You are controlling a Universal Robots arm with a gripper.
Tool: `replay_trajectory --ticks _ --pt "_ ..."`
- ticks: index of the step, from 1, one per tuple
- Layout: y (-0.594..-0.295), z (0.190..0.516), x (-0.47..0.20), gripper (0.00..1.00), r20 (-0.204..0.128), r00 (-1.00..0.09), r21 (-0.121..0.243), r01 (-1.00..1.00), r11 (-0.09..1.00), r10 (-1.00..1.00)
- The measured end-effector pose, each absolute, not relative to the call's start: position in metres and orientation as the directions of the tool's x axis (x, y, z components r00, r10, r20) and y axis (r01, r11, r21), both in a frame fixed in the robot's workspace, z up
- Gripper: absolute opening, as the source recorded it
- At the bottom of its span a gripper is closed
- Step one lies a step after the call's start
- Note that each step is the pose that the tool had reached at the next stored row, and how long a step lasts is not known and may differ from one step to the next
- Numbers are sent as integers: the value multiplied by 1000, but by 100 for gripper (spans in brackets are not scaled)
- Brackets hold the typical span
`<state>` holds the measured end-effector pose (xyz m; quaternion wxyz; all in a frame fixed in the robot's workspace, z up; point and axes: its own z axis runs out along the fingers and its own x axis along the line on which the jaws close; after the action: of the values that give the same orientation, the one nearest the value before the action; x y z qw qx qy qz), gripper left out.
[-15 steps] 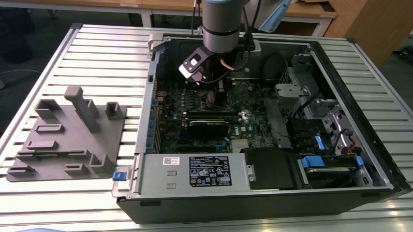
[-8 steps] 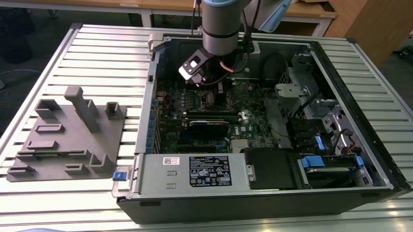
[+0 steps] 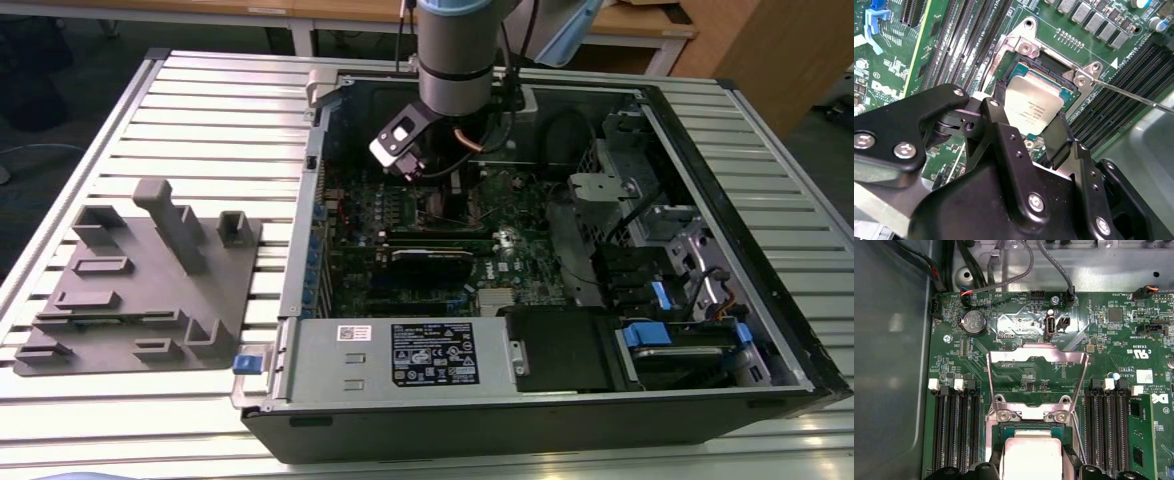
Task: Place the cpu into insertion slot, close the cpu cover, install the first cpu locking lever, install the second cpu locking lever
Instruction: 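Place the cpu into insertion slot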
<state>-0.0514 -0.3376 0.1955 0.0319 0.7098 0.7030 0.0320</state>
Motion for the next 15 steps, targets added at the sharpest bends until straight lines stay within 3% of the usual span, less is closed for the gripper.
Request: replay_trajectory --ticks 15 --pt "-338 193 -53 54 0 10 90 996 -10 1000"
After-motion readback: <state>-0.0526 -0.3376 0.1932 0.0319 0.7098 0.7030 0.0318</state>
